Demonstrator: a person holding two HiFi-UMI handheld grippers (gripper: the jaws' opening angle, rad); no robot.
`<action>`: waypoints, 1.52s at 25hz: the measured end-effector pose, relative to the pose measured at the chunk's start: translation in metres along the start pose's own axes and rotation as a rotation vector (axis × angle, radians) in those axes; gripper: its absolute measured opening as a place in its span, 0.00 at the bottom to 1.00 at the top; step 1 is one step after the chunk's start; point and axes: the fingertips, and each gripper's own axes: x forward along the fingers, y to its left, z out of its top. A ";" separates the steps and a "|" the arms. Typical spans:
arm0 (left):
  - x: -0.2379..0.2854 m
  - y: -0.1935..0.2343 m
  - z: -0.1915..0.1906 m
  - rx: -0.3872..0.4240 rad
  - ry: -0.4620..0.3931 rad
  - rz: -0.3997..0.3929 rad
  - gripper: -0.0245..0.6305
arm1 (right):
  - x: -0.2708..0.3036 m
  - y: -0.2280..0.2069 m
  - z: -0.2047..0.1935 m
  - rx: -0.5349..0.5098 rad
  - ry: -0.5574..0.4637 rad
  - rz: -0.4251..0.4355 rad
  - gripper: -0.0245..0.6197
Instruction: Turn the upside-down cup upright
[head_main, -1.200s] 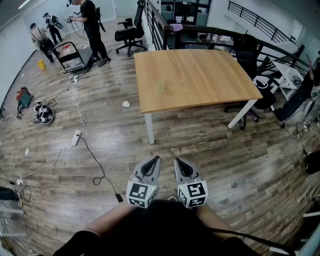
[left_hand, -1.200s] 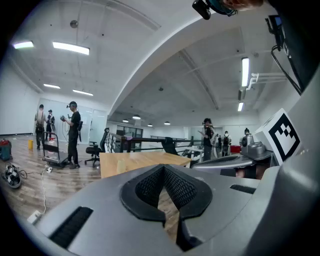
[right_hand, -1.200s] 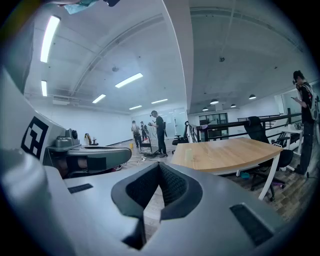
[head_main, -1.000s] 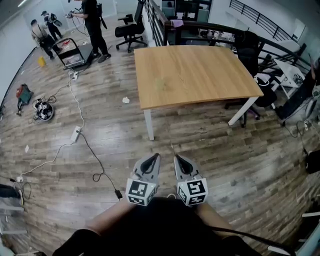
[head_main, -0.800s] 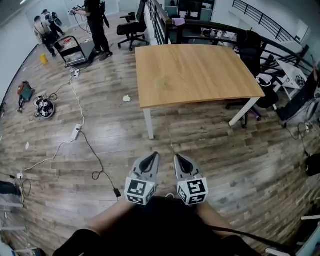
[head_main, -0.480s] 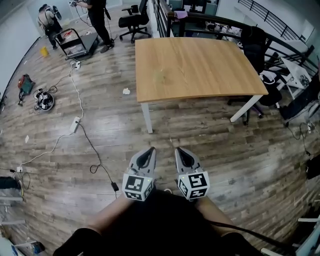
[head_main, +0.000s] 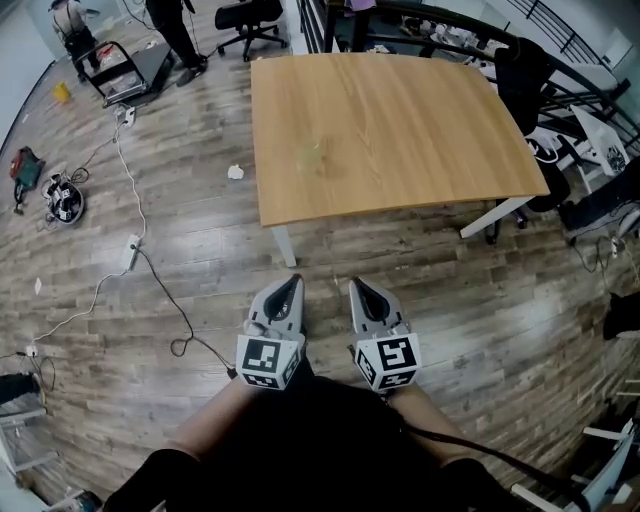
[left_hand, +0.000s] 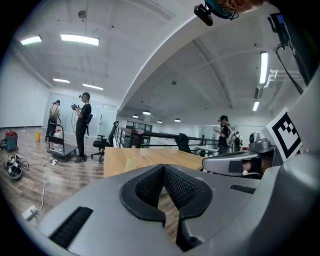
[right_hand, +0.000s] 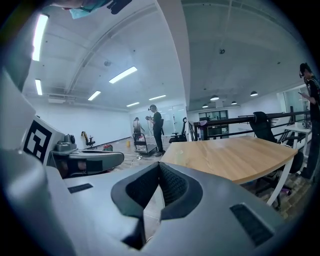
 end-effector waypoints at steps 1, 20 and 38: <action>0.019 0.017 0.003 -0.016 0.015 0.000 0.05 | 0.023 -0.007 0.007 0.005 0.006 -0.002 0.06; 0.275 0.200 -0.035 -0.001 0.078 -0.006 0.05 | 0.326 -0.131 -0.002 0.038 0.055 -0.077 0.06; 0.321 0.259 -0.103 -0.065 0.111 0.136 0.05 | 0.448 -0.128 -0.056 -0.032 0.115 0.154 0.55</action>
